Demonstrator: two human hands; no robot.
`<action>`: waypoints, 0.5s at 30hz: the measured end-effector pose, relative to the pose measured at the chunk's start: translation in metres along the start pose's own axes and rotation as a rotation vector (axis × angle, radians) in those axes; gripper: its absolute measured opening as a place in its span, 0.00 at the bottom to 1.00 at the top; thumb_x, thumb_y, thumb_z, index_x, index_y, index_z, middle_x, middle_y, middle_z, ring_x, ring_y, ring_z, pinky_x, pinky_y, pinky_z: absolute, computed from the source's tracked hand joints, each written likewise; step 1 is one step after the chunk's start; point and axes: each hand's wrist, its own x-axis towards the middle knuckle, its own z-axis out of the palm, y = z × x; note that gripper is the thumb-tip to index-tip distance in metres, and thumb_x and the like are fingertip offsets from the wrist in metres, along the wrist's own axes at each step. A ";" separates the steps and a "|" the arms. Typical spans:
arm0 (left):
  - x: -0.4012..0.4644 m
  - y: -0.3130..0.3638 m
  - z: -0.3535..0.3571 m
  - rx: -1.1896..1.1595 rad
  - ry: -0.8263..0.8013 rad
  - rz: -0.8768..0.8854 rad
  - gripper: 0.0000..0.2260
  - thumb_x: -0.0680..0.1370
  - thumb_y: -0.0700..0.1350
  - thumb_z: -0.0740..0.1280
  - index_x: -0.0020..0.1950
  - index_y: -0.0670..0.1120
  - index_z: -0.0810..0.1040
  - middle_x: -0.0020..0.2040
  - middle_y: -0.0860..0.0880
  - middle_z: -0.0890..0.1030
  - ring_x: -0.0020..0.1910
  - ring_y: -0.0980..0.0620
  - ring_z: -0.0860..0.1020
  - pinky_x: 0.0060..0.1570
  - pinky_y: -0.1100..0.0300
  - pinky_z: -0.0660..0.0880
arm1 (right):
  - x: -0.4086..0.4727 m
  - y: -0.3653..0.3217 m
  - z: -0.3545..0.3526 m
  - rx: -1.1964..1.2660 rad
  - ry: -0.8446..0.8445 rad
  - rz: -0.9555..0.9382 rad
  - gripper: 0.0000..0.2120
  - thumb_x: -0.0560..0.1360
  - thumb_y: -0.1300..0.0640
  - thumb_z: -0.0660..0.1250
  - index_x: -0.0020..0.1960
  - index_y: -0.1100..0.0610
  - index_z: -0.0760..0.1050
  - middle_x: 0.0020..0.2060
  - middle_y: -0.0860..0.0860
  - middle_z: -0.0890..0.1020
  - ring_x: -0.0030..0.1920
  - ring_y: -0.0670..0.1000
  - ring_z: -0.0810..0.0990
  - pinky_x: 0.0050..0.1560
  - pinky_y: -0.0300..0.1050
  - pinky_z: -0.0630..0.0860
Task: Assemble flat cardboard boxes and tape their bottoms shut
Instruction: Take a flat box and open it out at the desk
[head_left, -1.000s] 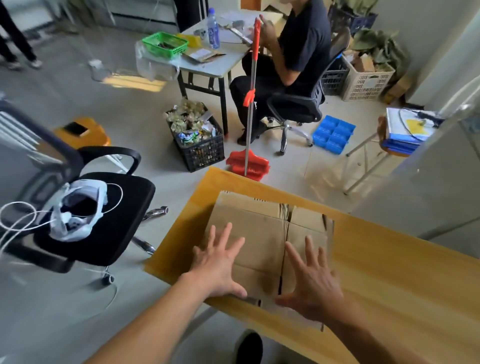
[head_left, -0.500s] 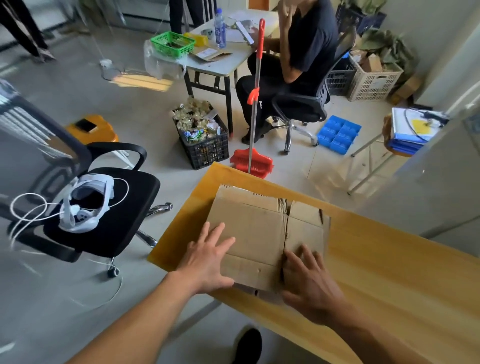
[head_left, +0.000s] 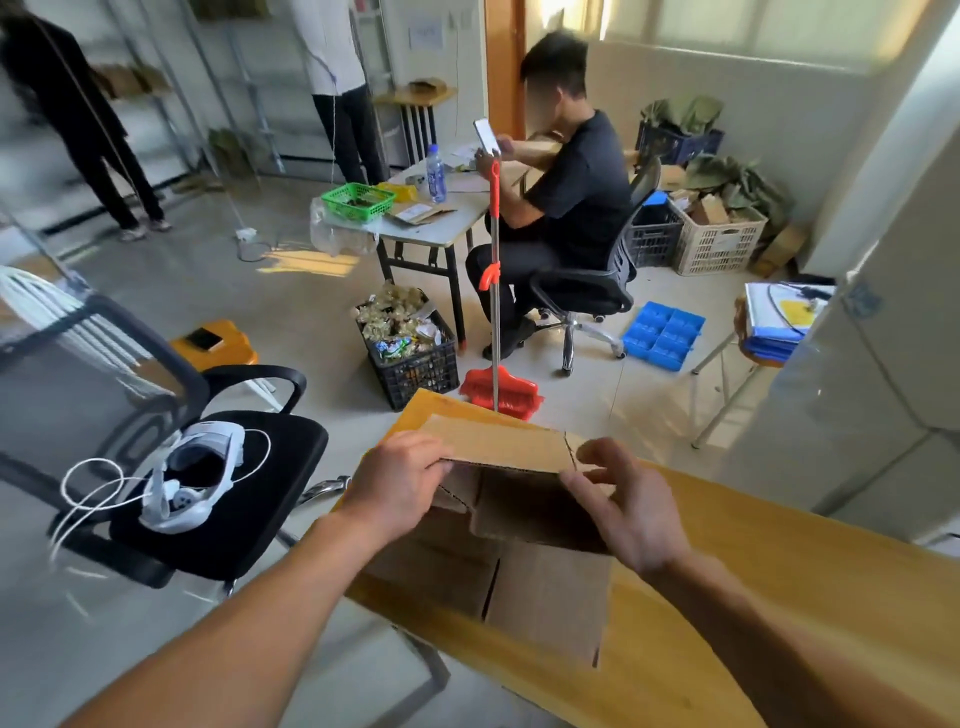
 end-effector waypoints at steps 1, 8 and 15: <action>0.006 0.005 -0.008 -0.022 0.028 -0.016 0.07 0.78 0.43 0.69 0.54 0.46 0.84 0.51 0.48 0.84 0.51 0.46 0.79 0.51 0.54 0.76 | -0.002 -0.003 -0.007 0.023 0.010 0.026 0.26 0.73 0.32 0.64 0.64 0.45 0.70 0.56 0.40 0.78 0.54 0.43 0.79 0.52 0.45 0.79; 0.059 0.035 -0.050 -0.206 0.164 -0.113 0.06 0.74 0.42 0.73 0.50 0.46 0.84 0.50 0.50 0.77 0.49 0.51 0.76 0.51 0.58 0.72 | 0.006 -0.016 -0.048 0.003 0.103 0.193 0.06 0.79 0.50 0.64 0.44 0.48 0.78 0.38 0.44 0.84 0.39 0.45 0.81 0.41 0.44 0.81; 0.097 0.049 -0.018 -0.200 0.009 -0.527 0.29 0.63 0.47 0.80 0.55 0.49 0.66 0.54 0.48 0.69 0.48 0.48 0.71 0.44 0.56 0.71 | 0.034 -0.028 -0.076 0.423 0.170 0.556 0.04 0.76 0.63 0.64 0.46 0.60 0.77 0.41 0.61 0.83 0.42 0.60 0.84 0.44 0.60 0.82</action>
